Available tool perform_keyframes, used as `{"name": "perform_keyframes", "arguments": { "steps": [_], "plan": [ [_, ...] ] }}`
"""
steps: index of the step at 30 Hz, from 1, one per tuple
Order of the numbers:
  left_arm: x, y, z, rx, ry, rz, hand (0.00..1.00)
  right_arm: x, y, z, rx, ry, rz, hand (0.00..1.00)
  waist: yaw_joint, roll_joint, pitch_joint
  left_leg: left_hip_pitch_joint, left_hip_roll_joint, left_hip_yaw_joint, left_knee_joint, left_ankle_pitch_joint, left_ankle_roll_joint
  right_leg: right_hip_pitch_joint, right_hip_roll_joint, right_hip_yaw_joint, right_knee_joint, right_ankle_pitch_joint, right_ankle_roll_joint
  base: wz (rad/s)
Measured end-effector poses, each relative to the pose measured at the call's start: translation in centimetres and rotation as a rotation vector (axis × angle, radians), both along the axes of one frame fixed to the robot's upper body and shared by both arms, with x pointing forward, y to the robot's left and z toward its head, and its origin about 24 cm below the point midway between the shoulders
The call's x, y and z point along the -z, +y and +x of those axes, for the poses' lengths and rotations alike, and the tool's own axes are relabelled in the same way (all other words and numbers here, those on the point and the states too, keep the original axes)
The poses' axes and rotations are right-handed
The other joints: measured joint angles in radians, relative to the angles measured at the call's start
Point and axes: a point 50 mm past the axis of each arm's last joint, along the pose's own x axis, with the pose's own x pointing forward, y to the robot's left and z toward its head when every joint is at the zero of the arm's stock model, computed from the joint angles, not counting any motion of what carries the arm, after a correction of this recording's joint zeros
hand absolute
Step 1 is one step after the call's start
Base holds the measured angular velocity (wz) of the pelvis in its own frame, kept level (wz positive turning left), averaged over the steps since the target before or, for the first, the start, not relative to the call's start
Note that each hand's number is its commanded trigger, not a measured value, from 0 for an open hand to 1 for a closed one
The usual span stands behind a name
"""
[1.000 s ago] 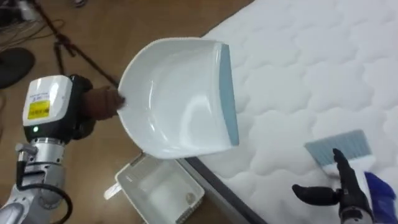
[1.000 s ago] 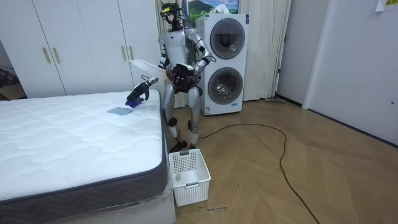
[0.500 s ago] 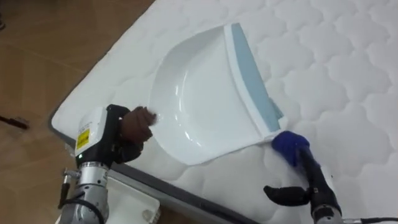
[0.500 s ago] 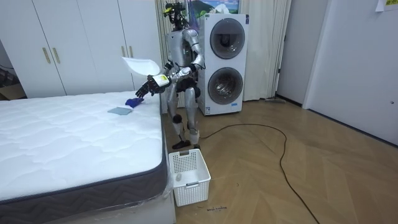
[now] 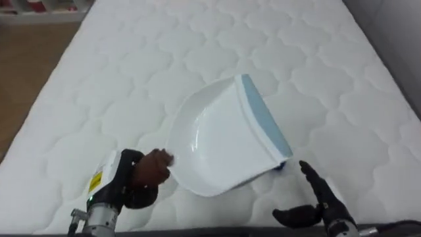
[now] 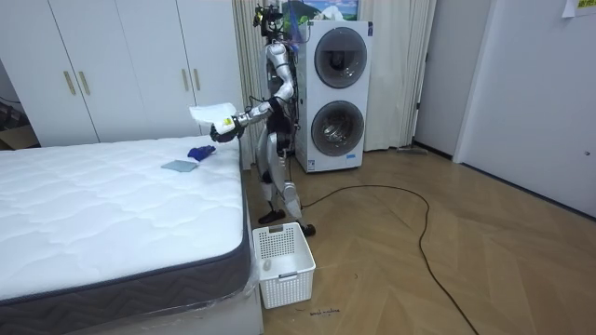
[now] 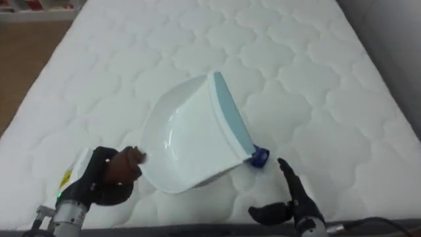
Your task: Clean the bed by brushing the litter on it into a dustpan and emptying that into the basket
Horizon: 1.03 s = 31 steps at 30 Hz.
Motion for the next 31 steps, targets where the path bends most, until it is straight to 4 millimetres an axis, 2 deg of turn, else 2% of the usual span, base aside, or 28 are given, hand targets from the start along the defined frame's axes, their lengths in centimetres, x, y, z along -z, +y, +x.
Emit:
{"name": "perform_keyframes", "arguments": {
  "steps": [3, 7, 10, 11, 12, 17, 20, 22, 26, 29, 31],
  "plan": [
    [1.3, 0.4, -0.7, -0.008, 0.073, 0.010, 0.00, 0.8, -0.5, -1.0, 0.025, 0.055, -0.007, 0.00, -0.022, -0.006, -0.0028, 0.023, -0.001, 0.017, -0.021, 0.000, 0.000, 0.005, 0.000, 0.001, 0.001, 0.000, 0.001, -0.20],
    [3.2, 0.9, -1.9, -0.023, 0.186, 0.017, 0.00, 1.4, -0.9, -2.0, 0.074, 0.092, -0.004, 0.00, -0.039, -0.009, 0.0004, 0.038, 0.002, 0.022, -0.048, -0.001, -0.001, 0.011, 0.006, 0.002, -0.004, 0.000, 0.002, -0.04],
    [4.7, 1.2, -3.2, -0.055, 0.268, 0.011, 0.00, 2.0, -1.7, -2.9, 0.123, 0.132, -0.008, 0.00, -0.051, 0.005, 0.0044, 0.056, 0.021, 0.021, -0.092, -0.018, -0.009, 0.019, 0.025, 0.002, -0.017, 0.005, 0.007, 0.09],
    [5.0, 1.4, -3.6, -0.065, 0.289, 0.011, 0.00, 2.2, -1.8, -3.2, 0.137, 0.146, -0.008, 0.00, -0.045, 0.002, 0.0093, 0.060, 0.021, 0.025, -0.099, -0.020, -0.006, 0.018, 0.028, 0.006, -0.017, 0.013, 0.005, -0.19],
    [5.2, 1.6, -4.1, -0.075, 0.307, 0.014, 0.00, 2.4, -1.8, -3.5, 0.142, 0.158, -0.005, 0.00, -0.039, 0.003, 0.0094, 0.062, 0.022, 0.034, -0.099, -0.022, -0.005, 0.017, 0.028, 0.002, -0.018, 0.017, 0.002, -0.23],
    [6.2, 2.3, -5.1, -0.126, 0.363, 0.004, 0.00, 3.3, -2.1, -4.8, 0.217, 0.219, 0.030, 0.00, -0.044, 0.002, 0.0075, 0.068, 0.023, 0.033, -0.100, -0.023, -0.005, 0.021, 0.032, 0.008, -0.017, 0.017, 0.002, -0.02],
    [7.2, 3.0, -6.4, -0.201, 0.429, -0.038, 0.00, 3.9, -2.7, -6.0, 0.266, 0.266, 0.028, 0.00, -0.049, 0.001, 0.0060, 0.078, 0.023, 0.037, -0.105, -0.023, -0.005, 0.030, 0.033, 0.015, -0.020, 0.017, 0.003, -0.02],
    [8.3, 3.8, -8.1, -0.295, 0.504, -0.075, 0.00, 4.6, -2.6, -7.3, 0.296, 0.320, 0.030, 0.00, -0.050, -0.005, -0.0024, 0.086, 0.025, 0.045, -0.111, -0.023, -0.004, 0.036, 0.038, 0.017, -0.023, 0.017, 0.003, -0.08],
    [9.3, 4.8, -10.4, -0.431, 0.580, -0.123, 0.00, 5.3, -2.7, -9.2, 0.321, 0.397, 0.022, 0.00, -0.040, -0.011, -0.0018, 0.097, 0.030, 0.046, -0.118, -0.024, -0.004, 0.045, 0.043, 0.017, -0.038, 0.026, 0.001, -0.09],
    [9.6, 5.2, -11.3, -0.491, 0.601, -0.144, 0.00, 5.6, -2.9, -10.3, 0.343, 0.445, 0.015, 0.00, -0.024, -0.009, 0.0003, 0.101, 0.031, 0.046, -0.118, -0.027, -0.003, 0.049, 0.045, 0.017, -0.040, 0.026, 0.001, 0.00],
    [10.0, 5.6, -12.6, -0.538, 0.642, -0.144, 0.00, 5.8, -3.0, -11.1, 0.354, 0.485, 0.006, 0.00, -0.023, -0.005, -0.0034, 0.105, 0.033, 0.046, -0.116, -0.030, -0.002, 0.055, 0.047, 0.017, -0.044, 0.026, 0.001, 0.00]
  ]
}}
